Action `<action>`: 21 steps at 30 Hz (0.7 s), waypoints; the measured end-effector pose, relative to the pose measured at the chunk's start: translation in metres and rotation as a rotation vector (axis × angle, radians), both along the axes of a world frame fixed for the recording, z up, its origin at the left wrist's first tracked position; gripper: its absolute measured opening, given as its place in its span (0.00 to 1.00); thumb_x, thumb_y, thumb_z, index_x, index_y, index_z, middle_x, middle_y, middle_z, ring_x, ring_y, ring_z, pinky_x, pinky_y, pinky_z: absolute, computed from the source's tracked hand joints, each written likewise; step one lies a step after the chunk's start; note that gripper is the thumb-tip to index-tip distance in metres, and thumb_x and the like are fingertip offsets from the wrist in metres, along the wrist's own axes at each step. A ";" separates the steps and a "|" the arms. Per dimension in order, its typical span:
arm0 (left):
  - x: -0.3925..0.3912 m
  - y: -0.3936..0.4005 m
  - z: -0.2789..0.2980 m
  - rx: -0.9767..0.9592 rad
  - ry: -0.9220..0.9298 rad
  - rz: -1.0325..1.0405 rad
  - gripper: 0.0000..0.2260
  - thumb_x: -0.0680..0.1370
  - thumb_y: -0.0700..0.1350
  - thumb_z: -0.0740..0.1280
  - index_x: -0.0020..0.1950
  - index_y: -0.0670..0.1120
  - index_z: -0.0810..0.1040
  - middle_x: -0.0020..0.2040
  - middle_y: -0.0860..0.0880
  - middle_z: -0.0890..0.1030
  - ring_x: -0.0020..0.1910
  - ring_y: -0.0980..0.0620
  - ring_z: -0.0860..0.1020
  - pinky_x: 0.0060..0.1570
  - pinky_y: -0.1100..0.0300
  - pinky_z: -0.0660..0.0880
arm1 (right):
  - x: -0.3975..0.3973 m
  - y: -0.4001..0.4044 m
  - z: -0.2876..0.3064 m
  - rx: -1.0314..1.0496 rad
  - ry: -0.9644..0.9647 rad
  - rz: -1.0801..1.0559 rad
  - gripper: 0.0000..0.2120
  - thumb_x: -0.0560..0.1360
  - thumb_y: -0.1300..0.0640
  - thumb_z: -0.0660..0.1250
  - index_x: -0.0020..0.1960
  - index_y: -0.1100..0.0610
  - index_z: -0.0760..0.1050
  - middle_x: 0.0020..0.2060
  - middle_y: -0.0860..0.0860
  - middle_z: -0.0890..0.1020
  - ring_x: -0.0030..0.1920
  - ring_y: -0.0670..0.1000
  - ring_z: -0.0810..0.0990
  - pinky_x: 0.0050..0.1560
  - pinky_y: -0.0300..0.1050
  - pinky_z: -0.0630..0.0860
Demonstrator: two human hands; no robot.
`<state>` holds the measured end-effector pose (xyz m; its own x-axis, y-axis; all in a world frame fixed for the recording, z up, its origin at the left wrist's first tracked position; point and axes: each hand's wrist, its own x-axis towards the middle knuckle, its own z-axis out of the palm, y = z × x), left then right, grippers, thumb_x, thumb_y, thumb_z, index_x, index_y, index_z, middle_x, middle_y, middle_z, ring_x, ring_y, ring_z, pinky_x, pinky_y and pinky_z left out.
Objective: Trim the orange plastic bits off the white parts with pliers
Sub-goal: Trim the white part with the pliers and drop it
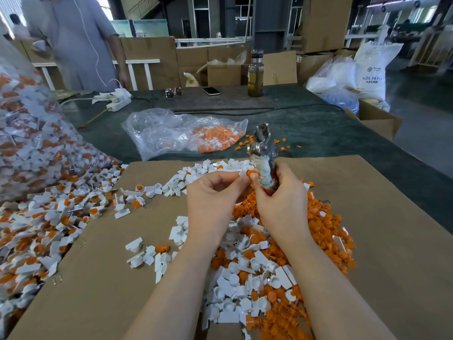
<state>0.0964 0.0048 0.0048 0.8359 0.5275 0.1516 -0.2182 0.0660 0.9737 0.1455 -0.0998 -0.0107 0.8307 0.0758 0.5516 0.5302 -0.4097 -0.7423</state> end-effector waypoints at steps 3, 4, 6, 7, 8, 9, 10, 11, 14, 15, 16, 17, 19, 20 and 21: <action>0.000 -0.002 0.001 0.015 -0.008 0.010 0.04 0.73 0.36 0.75 0.41 0.45 0.86 0.36 0.47 0.86 0.36 0.52 0.85 0.37 0.67 0.79 | 0.000 0.001 0.000 -0.003 -0.002 0.003 0.06 0.75 0.53 0.70 0.48 0.53 0.74 0.37 0.44 0.79 0.36 0.42 0.77 0.32 0.32 0.68; 0.000 -0.002 0.001 0.025 -0.008 0.018 0.03 0.73 0.36 0.75 0.42 0.44 0.86 0.36 0.47 0.86 0.36 0.53 0.84 0.36 0.67 0.79 | 0.000 0.001 0.000 -0.001 -0.001 0.004 0.06 0.75 0.53 0.70 0.48 0.53 0.74 0.37 0.44 0.78 0.36 0.42 0.77 0.32 0.33 0.68; 0.000 -0.002 0.000 0.061 -0.001 0.044 0.03 0.72 0.37 0.76 0.43 0.43 0.86 0.36 0.46 0.86 0.36 0.52 0.84 0.36 0.67 0.79 | 0.000 0.001 0.000 -0.006 -0.001 0.006 0.06 0.75 0.55 0.70 0.46 0.53 0.74 0.35 0.43 0.77 0.35 0.43 0.76 0.32 0.35 0.68; 0.000 -0.002 -0.001 0.083 0.004 0.057 0.02 0.72 0.37 0.76 0.43 0.43 0.86 0.36 0.46 0.86 0.36 0.50 0.84 0.36 0.67 0.79 | 0.000 0.001 0.000 -0.015 0.000 0.007 0.06 0.75 0.56 0.70 0.45 0.52 0.73 0.34 0.43 0.76 0.34 0.43 0.76 0.32 0.35 0.67; 0.000 -0.001 -0.001 0.104 0.007 0.066 0.02 0.72 0.37 0.76 0.43 0.43 0.86 0.36 0.46 0.86 0.37 0.49 0.84 0.37 0.66 0.80 | 0.000 0.001 0.000 -0.023 0.001 0.006 0.06 0.75 0.56 0.70 0.45 0.52 0.73 0.34 0.42 0.76 0.34 0.43 0.75 0.32 0.34 0.66; 0.000 -0.001 -0.002 0.121 0.008 0.072 0.02 0.72 0.37 0.76 0.43 0.43 0.86 0.36 0.46 0.86 0.37 0.48 0.84 0.38 0.65 0.80 | 0.000 0.001 0.001 -0.030 0.001 0.006 0.06 0.75 0.56 0.71 0.45 0.52 0.72 0.33 0.41 0.75 0.33 0.42 0.75 0.32 0.33 0.65; 0.000 0.000 -0.003 0.136 0.008 0.078 0.02 0.72 0.38 0.76 0.43 0.43 0.86 0.36 0.47 0.86 0.37 0.48 0.83 0.38 0.64 0.80 | 0.000 0.001 0.001 -0.037 0.003 0.005 0.06 0.75 0.56 0.71 0.45 0.52 0.73 0.33 0.41 0.75 0.33 0.42 0.75 0.31 0.33 0.64; 0.001 0.000 -0.004 0.151 0.009 0.085 0.02 0.72 0.38 0.76 0.43 0.44 0.86 0.36 0.47 0.86 0.38 0.48 0.83 0.39 0.64 0.81 | 0.000 0.001 0.001 -0.043 0.007 0.005 0.06 0.75 0.56 0.71 0.45 0.52 0.73 0.34 0.41 0.75 0.34 0.42 0.75 0.31 0.33 0.65; 0.002 0.000 -0.005 0.199 0.015 0.110 0.04 0.72 0.40 0.77 0.41 0.49 0.86 0.36 0.50 0.86 0.39 0.49 0.84 0.40 0.62 0.82 | 0.000 0.001 0.001 -0.061 0.016 0.008 0.06 0.75 0.56 0.71 0.45 0.53 0.74 0.34 0.43 0.76 0.34 0.43 0.76 0.31 0.34 0.66; 0.002 0.000 -0.006 0.212 0.015 0.119 0.05 0.72 0.40 0.77 0.41 0.49 0.85 0.36 0.51 0.86 0.39 0.50 0.84 0.41 0.62 0.82 | 0.000 0.001 0.002 -0.071 0.020 0.010 0.06 0.75 0.56 0.71 0.45 0.53 0.73 0.34 0.43 0.76 0.34 0.43 0.76 0.31 0.34 0.67; 0.003 0.000 -0.007 0.220 0.015 0.129 0.05 0.72 0.40 0.77 0.40 0.50 0.85 0.36 0.51 0.86 0.39 0.51 0.84 0.41 0.61 0.82 | 0.000 0.001 0.002 -0.082 0.027 0.016 0.05 0.75 0.56 0.71 0.46 0.52 0.74 0.34 0.42 0.76 0.35 0.43 0.76 0.31 0.34 0.67; 0.003 0.001 -0.008 0.227 0.016 0.142 0.06 0.72 0.40 0.77 0.40 0.51 0.85 0.36 0.52 0.85 0.39 0.52 0.84 0.41 0.62 0.82 | 0.000 0.001 0.002 -0.088 0.035 0.025 0.05 0.74 0.56 0.71 0.46 0.52 0.74 0.34 0.42 0.76 0.35 0.43 0.76 0.32 0.34 0.68; 0.004 0.001 -0.009 0.232 0.021 0.166 0.07 0.72 0.41 0.77 0.39 0.53 0.84 0.36 0.54 0.85 0.37 0.54 0.83 0.39 0.63 0.81 | 0.001 0.000 0.003 -0.085 0.050 0.055 0.06 0.74 0.57 0.70 0.45 0.50 0.73 0.33 0.41 0.75 0.33 0.41 0.75 0.32 0.33 0.67; 0.004 0.002 -0.010 0.226 0.023 0.173 0.07 0.72 0.42 0.77 0.38 0.53 0.84 0.35 0.54 0.85 0.36 0.54 0.83 0.38 0.64 0.81 | 0.001 0.000 0.003 -0.076 0.061 0.076 0.07 0.74 0.57 0.70 0.44 0.49 0.72 0.32 0.41 0.75 0.33 0.41 0.75 0.32 0.32 0.66; 0.005 0.002 -0.010 0.217 0.026 0.179 0.08 0.72 0.42 0.77 0.38 0.53 0.83 0.35 0.54 0.85 0.36 0.55 0.83 0.38 0.64 0.80 | 0.001 0.000 0.004 -0.065 0.079 0.100 0.07 0.74 0.57 0.70 0.44 0.48 0.72 0.32 0.41 0.75 0.34 0.40 0.75 0.31 0.31 0.67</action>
<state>0.1011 0.0071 -0.0053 0.7377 0.6242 0.2570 -0.1824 -0.1822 0.9662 0.1468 -0.1002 -0.0071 0.8578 0.1943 0.4758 0.5118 -0.4064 -0.7569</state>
